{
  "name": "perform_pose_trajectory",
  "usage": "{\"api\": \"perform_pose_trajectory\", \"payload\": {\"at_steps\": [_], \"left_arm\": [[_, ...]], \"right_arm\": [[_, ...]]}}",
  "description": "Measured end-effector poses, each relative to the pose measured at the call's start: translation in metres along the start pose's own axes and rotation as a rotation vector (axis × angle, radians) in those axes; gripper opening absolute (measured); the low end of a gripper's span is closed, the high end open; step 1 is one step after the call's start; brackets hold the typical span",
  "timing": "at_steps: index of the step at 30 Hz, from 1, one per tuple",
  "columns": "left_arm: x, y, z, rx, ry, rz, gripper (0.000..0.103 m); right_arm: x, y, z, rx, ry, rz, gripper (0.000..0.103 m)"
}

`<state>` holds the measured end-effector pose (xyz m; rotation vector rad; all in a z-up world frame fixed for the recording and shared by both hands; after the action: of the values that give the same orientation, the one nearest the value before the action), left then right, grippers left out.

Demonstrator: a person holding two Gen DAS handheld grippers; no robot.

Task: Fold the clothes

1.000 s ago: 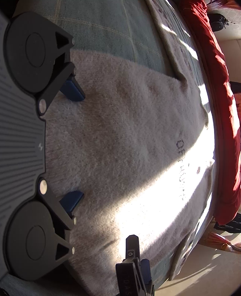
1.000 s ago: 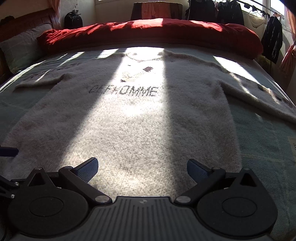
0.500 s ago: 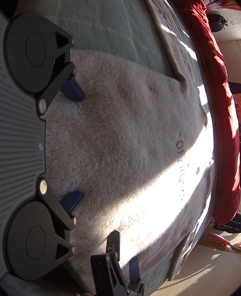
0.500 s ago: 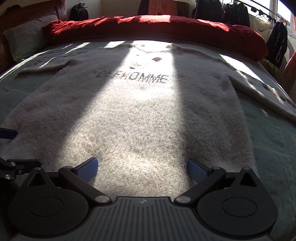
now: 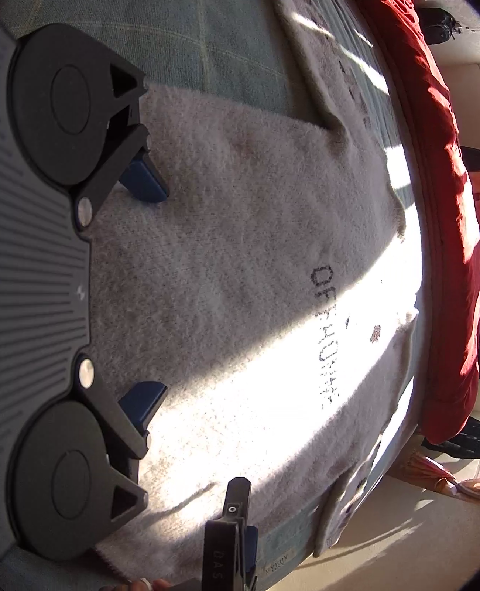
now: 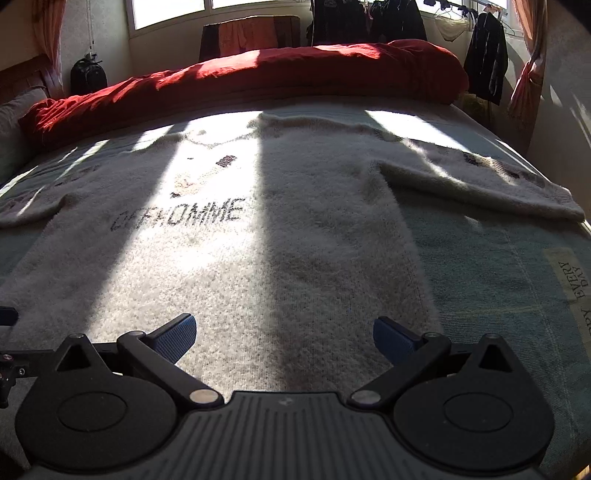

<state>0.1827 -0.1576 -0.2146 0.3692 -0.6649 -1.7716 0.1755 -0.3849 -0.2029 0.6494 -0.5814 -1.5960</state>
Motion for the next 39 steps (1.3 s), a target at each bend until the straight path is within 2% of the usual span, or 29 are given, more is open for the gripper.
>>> {"api": "perform_pose_trajectory", "payload": {"at_steps": [1,5,11,14,21,26,30,32,34,37,39], "left_arm": [[-0.001,-0.003,-0.001,0.016,-0.001,0.016,0.102],[-0.003,-0.011,0.002,0.055,-0.007,0.025,0.102],[-0.003,-0.006,0.009,0.054,-0.013,0.039,0.102],[-0.006,0.003,0.013,0.052,-0.053,0.085,0.102],[-0.027,0.059,0.010,0.080,-0.124,0.166,0.102],[-0.028,0.111,-0.030,0.084,-0.143,0.171,0.102],[-0.032,0.124,-0.073,0.033,-0.183,0.248,0.102],[-0.041,0.121,-0.087,0.014,-0.179,0.295,0.102],[-0.053,0.122,-0.084,0.041,-0.175,0.323,0.102],[-0.077,0.123,-0.077,0.060,-0.079,0.325,0.102],[-0.089,0.121,-0.075,0.037,-0.069,0.353,0.102]], "right_arm": [[0.004,-0.005,-0.006,-0.025,-0.011,-0.015,0.103],[0.001,-0.015,-0.007,0.021,-0.031,0.011,0.103],[0.001,-0.016,-0.008,0.035,-0.043,0.015,0.103],[0.001,-0.017,-0.007,0.046,-0.041,0.016,0.103],[0.000,-0.018,-0.006,0.056,-0.050,0.016,0.103],[0.000,-0.018,-0.007,0.065,-0.059,0.006,0.103],[-0.001,-0.019,-0.007,0.076,-0.068,0.002,0.103],[-0.001,-0.019,-0.006,0.079,-0.068,0.001,0.103],[0.000,-0.019,-0.006,0.076,-0.065,-0.002,0.103],[0.000,-0.018,-0.007,0.078,-0.064,-0.005,0.103],[0.000,-0.018,-0.007,0.082,-0.069,-0.009,0.103]]}}
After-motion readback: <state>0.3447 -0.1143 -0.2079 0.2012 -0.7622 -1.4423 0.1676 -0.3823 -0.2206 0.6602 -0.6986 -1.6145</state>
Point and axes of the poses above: each gripper's, at about its wrist camera, not at the fingertips, and z roughly against the way its jaws point, x to its right, y to its top, the point moved 9 cm from there along -z, roughly the way its jaws point, and after that the axes turned 1 degree about x, right-handed, at the moved point
